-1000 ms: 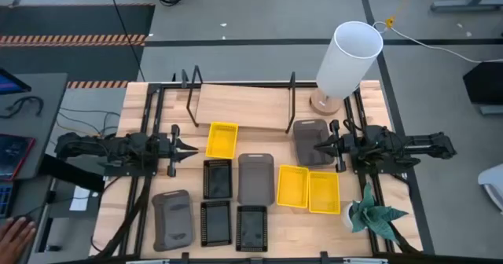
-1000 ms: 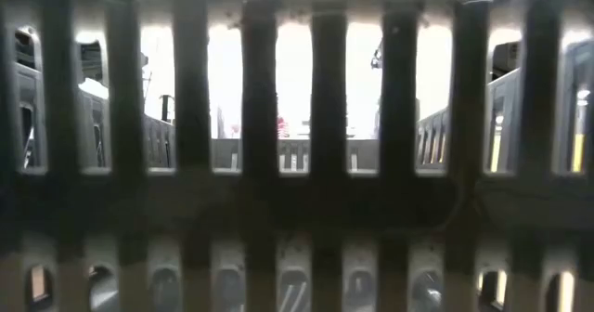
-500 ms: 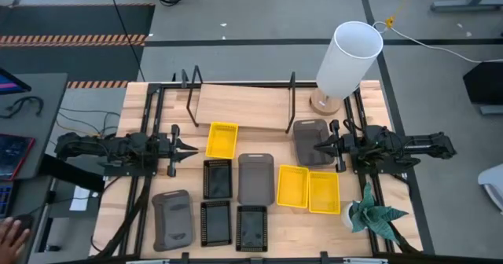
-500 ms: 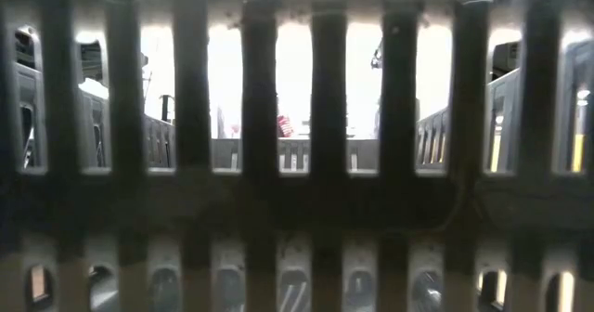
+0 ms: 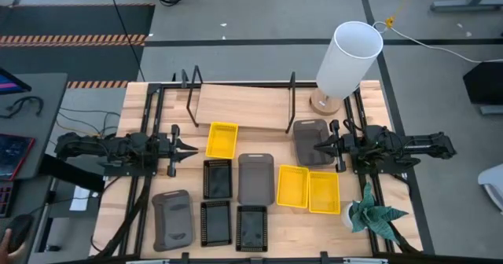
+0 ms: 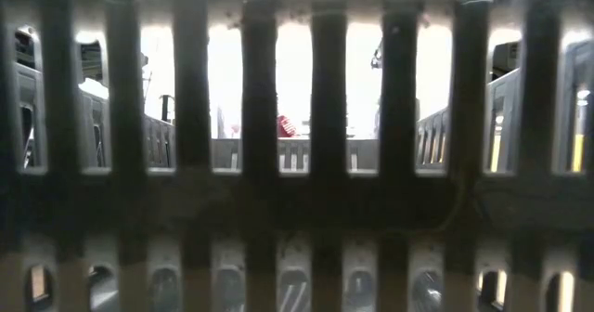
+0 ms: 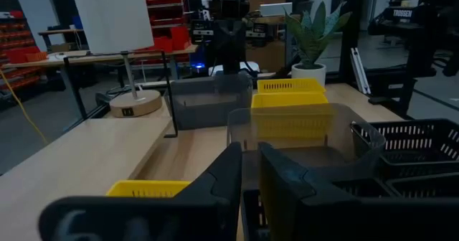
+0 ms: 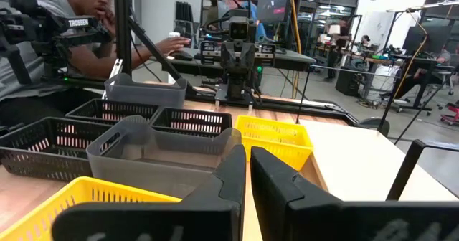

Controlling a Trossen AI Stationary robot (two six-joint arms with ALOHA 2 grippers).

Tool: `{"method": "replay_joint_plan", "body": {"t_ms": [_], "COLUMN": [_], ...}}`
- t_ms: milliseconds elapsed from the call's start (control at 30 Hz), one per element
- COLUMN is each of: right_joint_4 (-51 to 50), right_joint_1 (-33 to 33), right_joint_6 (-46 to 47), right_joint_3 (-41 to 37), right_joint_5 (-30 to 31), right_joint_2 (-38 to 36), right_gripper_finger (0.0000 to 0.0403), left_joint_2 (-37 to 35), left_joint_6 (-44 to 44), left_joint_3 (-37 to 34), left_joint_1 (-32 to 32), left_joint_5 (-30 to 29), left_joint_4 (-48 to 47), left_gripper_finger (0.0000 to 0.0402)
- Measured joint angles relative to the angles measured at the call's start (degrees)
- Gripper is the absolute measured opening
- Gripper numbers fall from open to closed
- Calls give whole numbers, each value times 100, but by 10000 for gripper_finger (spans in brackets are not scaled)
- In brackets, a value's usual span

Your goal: Stack baskets on shelf by color

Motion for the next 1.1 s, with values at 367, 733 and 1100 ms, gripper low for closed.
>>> {"method": "replay_joint_plan", "body": {"t_ms": [367, 733, 1100], "right_joint_4": [-1, 1, -1], "right_joint_1": [-2, -2, 0], "right_joint_6": [0, 0, 1], "right_joint_3": [-2, -2, 0], "right_joint_5": [0, 2, 1], "right_joint_2": [0, 2, 2], "right_gripper_finger": [29, 29, 29], "left_joint_2": [0, 1, 1], "left_joint_6": [0, 0, 0], "left_joint_3": [2, 0, 0], "left_joint_1": [0, -2, -2], "left_joint_5": [-1, 0, 0], "left_joint_4": [1, 0, 1], "left_gripper_finger": [58, 56, 52]}}
